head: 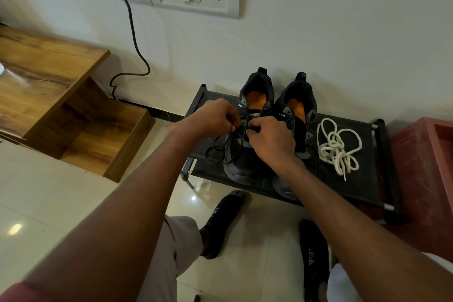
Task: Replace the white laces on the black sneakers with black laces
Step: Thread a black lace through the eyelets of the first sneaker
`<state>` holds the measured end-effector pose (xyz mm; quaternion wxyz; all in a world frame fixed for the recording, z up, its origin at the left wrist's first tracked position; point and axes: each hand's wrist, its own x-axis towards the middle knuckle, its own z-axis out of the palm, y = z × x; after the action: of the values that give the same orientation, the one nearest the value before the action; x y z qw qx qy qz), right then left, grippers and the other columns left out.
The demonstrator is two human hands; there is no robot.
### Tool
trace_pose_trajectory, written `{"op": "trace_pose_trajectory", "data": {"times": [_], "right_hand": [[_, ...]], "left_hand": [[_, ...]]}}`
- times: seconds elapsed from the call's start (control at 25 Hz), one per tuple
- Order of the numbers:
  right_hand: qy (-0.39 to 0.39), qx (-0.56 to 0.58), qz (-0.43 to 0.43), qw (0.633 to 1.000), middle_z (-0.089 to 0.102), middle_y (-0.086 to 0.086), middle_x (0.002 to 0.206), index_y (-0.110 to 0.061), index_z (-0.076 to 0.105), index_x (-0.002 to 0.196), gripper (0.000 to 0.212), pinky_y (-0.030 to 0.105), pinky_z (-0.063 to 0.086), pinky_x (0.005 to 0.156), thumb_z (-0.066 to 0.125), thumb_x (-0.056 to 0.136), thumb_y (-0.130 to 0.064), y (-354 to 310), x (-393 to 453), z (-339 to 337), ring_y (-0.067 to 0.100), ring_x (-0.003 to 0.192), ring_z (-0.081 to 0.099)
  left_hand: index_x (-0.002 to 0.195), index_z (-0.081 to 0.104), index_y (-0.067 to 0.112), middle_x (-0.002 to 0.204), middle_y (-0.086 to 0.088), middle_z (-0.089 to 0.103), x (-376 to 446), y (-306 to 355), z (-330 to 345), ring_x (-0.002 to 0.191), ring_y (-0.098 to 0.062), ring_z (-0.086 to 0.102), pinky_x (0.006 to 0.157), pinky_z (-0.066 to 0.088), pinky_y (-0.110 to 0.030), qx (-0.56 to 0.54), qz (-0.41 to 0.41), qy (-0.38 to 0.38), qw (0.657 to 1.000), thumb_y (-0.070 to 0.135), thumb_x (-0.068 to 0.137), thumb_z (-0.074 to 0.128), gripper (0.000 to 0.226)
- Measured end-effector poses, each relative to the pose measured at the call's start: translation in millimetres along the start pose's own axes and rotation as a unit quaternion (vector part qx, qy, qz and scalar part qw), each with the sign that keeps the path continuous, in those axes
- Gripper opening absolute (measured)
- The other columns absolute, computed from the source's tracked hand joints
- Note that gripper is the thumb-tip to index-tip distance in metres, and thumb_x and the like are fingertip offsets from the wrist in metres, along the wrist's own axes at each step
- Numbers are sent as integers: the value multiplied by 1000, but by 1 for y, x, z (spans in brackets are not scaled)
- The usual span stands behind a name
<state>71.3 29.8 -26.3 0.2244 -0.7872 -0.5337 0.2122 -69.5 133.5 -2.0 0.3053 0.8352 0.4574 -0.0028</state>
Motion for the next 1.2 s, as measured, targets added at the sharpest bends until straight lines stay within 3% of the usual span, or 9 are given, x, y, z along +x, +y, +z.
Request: {"op": "trace_pose_trajectory", "data": {"times": [0.16,0.28,0.4,0.48,0.6,0.68,0.84,1.04,1.2], "right_hand": [[-5,-3,1,1000,73,-1,104,-27,74,119,19,41,58,80,61,104,-30,-2,0,0,24,98,70],[51,-7,6,999,69,-3,92,-22,70,110,14,39,58,72,58,105,-28,-4,-1,-2,21,84,68],[72,74,-13,995,72,-9,85,-24,75,101,10,35,61,65,65,100,-22,1,6,-10,10,72,69],[55,110,-21,992,77,-10,89,-29,80,101,13,36,64,69,71,97,-21,5,7,-14,7,75,72],[53,38,-50,997,78,-11,93,-33,82,104,12,35,63,71,78,93,-29,7,3,-17,10,82,73],[58,-7,-74,996,79,-6,100,-32,78,118,24,34,61,77,77,94,-29,7,0,-17,16,91,73],[83,-53,-100,990,77,2,99,-24,76,120,21,40,61,78,68,101,-24,2,-3,-12,25,95,73],[145,-93,-121,978,59,-1,111,-20,78,103,8,25,42,70,75,95,-20,8,-2,1,18,103,52],[127,-19,-21,991,47,0,120,-24,80,101,10,28,49,78,80,91,-24,8,5,13,21,112,44]], "left_hand": [[108,79,16,103,-2,77,2,-1,1,96,-15,72,94,59,-38,-1,-6,0,1000,11,94,72,17],[110,77,12,96,-4,77,3,-3,1,85,-14,74,89,60,-36,10,-12,-29,999,12,98,67,15],[113,74,13,89,-2,75,0,-4,0,77,-13,75,85,60,-34,6,-9,-37,999,10,100,62,17],[118,70,18,83,1,72,-2,0,-2,74,-13,73,78,59,-31,-2,-3,-10,1000,7,98,62,24],[133,59,34,84,-5,68,-4,7,-4,74,-21,67,66,55,-35,-37,36,52,997,2,90,63,55],[141,57,38,88,-3,66,-5,11,-4,77,-21,64,63,51,-33,-33,64,30,997,-4,88,57,68],[141,61,34,103,7,57,-4,13,1,93,-17,55,62,35,-24,51,64,2,997,-2,95,56,58],[128,64,35,108,1,67,-1,5,3,93,-22,64,68,46,-32,49,59,20,997,-4,93,58,52],[116,67,35,99,1,68,0,5,4,88,-23,65,73,58,-43,41,57,26,997,-4,89,56,49]]}}
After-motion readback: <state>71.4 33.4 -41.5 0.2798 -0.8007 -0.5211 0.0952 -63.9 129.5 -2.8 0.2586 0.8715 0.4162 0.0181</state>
